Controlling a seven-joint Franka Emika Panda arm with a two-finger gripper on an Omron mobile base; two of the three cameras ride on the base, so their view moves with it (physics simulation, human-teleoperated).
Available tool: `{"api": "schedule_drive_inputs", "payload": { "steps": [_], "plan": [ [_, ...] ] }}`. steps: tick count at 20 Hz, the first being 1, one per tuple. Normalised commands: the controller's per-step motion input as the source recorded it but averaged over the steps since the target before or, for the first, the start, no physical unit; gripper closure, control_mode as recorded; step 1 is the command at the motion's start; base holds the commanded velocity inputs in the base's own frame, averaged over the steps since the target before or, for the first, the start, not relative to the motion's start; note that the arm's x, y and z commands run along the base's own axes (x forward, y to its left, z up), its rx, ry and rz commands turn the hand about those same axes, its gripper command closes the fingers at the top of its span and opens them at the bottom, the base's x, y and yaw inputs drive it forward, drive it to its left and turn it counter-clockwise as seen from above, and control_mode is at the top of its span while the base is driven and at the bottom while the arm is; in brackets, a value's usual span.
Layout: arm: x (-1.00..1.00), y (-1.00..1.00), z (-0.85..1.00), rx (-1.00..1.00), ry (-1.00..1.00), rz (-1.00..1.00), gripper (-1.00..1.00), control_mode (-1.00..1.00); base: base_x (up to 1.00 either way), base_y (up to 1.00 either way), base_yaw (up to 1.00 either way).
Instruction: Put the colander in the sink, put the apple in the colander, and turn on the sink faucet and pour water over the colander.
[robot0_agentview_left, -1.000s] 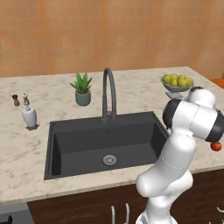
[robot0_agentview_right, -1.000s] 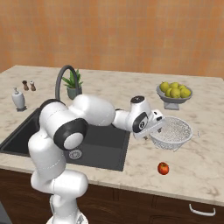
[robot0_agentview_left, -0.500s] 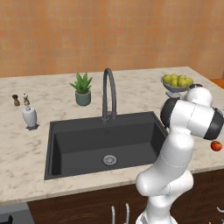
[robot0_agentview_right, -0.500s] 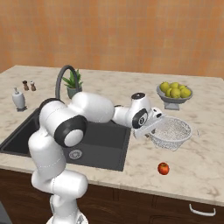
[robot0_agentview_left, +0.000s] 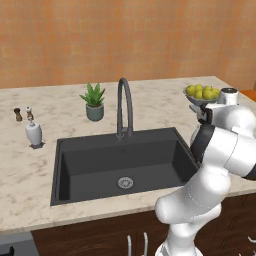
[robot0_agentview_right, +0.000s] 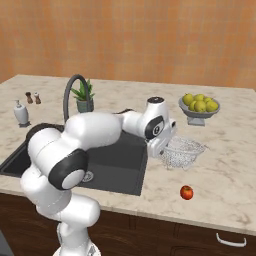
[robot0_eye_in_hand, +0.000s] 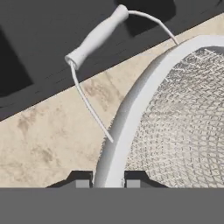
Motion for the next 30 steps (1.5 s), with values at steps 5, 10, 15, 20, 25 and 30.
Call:
{"api": "schedule_drive_inputs", "payload": {
  "steps": [5,10,15,20,25,30],
  "plan": [
    [-0.53,0.39,0.41,0.0,0.13,0.66,1.0,-1.0,0.0,0.0,0.0],
    [-0.6,0.41,0.22,0.0,0.02,0.7,1.0,-1.0,0.0,0.0,0.0],
    [-0.47,0.45,0.03,0.05,-0.05,0.66,1.0,-1.0,0.0,0.0,0.0],
    [0.19,0.26,0.04,0.33,-0.12,0.5,1.0,-1.0,0.0,0.0,0.0],
    [0.43,0.31,-0.08,0.35,-0.04,0.46,1.0,-1.0,0.0,0.0,0.0],
    [0.73,0.24,-0.19,0.31,0.02,0.46,1.0,-1.0,0.0,0.0,0.0]
  ]
}}
